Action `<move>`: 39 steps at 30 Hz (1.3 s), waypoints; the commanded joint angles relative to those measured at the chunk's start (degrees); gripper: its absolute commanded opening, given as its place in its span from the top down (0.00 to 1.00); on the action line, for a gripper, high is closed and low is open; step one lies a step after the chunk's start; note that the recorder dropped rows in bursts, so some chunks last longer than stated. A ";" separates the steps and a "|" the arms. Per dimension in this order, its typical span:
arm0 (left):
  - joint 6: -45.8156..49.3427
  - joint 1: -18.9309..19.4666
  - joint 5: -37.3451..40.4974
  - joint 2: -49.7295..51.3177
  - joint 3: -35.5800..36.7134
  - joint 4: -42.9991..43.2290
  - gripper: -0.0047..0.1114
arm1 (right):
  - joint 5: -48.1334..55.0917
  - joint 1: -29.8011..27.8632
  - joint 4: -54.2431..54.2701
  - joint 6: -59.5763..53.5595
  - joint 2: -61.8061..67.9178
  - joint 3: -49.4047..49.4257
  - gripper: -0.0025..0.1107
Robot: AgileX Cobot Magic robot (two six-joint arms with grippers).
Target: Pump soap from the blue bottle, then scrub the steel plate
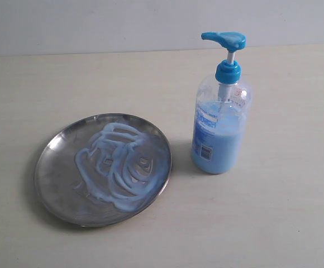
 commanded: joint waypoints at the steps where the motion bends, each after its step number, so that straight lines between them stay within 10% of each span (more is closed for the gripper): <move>1: -0.06 0.13 -0.15 -0.39 0.19 0.25 0.96 | -0.87 -0.13 -0.25 -0.83 -0.29 0.15 0.98; 39: -0.06 0.13 -0.15 -0.39 0.19 0.25 0.96 | -6.96 -5.64 -11.18 15.87 -12.61 13.83 0.98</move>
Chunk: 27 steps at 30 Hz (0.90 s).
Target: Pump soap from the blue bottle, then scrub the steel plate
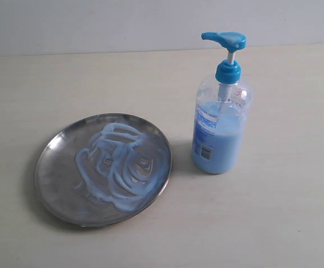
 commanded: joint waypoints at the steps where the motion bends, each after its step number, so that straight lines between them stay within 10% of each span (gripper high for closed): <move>1: -0.06 0.13 -0.23 -0.39 0.19 0.25 0.96 | -1.32 -1.02 -4.34 4.44 -1.61 1.51 0.98; 27: -0.05 0.13 0.00 -0.39 0.19 0.25 0.96 | -3.60 -1.02 -10.53 8.59 -4.70 13.24 0.98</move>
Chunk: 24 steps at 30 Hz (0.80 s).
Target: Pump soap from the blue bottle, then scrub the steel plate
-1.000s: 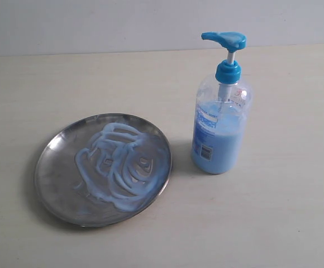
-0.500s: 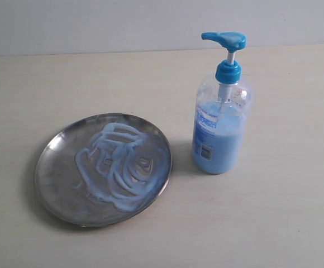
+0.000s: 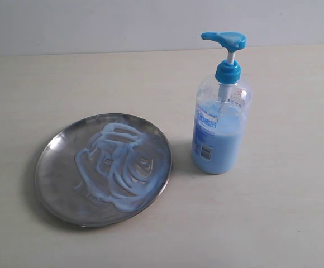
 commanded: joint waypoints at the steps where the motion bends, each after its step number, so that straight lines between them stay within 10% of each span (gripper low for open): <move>1: -0.05 0.04 -0.13 -0.39 0.19 0.25 0.96 | -0.99 -0.40 -0.70 -0.44 -0.35 1.66 0.98; 24: -0.05 0.04 -0.13 -0.39 0.19 0.25 0.96 | -1.55 -0.40 -0.92 -0.11 -0.35 1.85 0.98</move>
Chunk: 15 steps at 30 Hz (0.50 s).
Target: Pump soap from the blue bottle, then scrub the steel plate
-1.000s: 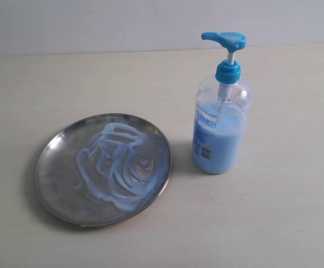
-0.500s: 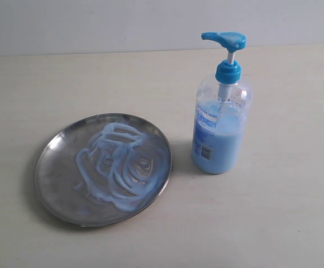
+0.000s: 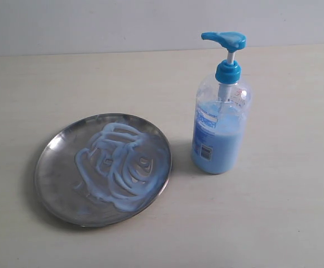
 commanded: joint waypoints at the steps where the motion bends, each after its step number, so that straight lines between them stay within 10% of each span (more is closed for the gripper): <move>1: -0.05 0.04 -0.13 -0.39 0.19 0.25 0.96 | -0.99 -0.40 -0.56 0.10 -0.35 0.31 0.98; 15: -0.05 -1.10 -0.13 -0.39 0.19 0.25 0.96 | -0.99 -0.40 -0.56 0.23 -0.35 0.31 0.98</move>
